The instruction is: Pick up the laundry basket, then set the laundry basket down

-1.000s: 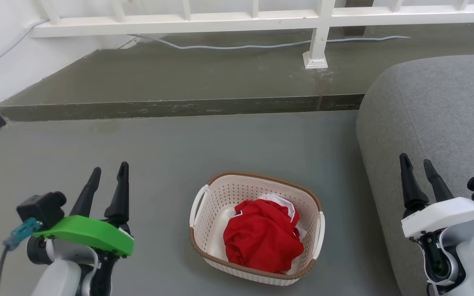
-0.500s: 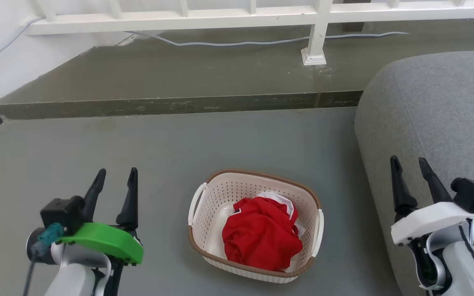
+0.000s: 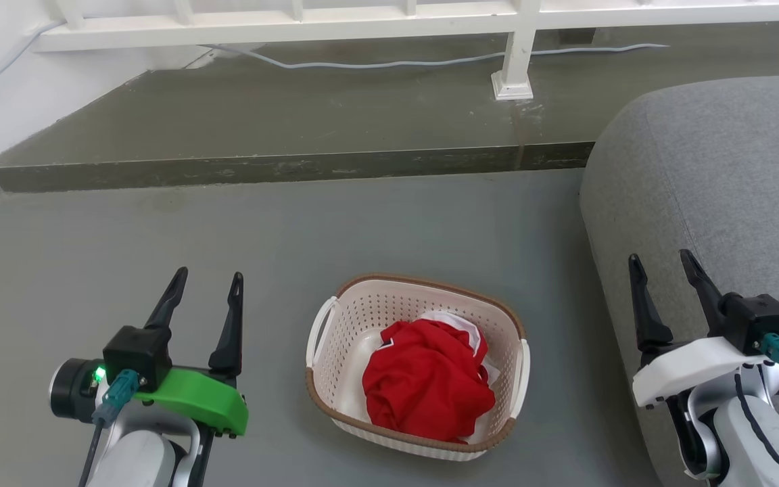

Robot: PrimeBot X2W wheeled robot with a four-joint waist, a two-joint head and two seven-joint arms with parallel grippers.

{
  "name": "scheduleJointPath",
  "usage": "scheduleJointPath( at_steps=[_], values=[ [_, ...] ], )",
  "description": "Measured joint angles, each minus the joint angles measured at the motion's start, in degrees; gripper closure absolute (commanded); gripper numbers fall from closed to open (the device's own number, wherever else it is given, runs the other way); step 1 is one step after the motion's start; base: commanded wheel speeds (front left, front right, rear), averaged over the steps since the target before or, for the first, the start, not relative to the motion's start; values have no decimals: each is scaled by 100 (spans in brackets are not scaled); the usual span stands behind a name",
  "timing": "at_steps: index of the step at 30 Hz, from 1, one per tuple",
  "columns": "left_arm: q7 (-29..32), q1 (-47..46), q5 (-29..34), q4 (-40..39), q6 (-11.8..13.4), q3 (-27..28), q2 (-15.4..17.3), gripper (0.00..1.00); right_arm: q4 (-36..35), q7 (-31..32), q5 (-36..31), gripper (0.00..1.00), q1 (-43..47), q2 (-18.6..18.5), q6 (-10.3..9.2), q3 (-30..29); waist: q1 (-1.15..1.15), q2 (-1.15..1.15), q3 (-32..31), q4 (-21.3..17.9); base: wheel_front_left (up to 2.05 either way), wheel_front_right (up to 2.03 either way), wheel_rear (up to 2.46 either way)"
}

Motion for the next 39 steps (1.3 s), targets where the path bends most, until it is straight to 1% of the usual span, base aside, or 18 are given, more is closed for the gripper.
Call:
scheduleJointPath(
  at_steps=[24,32,39],
  values=[
    [0,-5,0,67,25,8,-25,0,-46,-7,-1,0,-67,99,10,-109,0,0,138,-16,0,0,0],
    [-13,-144,24,-27,36,33,-24,0,-165,-7,-2,0,-182,144,15,-145,0,0,429,-30,0,0,0],
    [-14,-335,35,-151,42,67,-24,0,-335,-7,-18,0,-366,162,15,-192,0,0,853,-51,0,0,0]
  ],
)
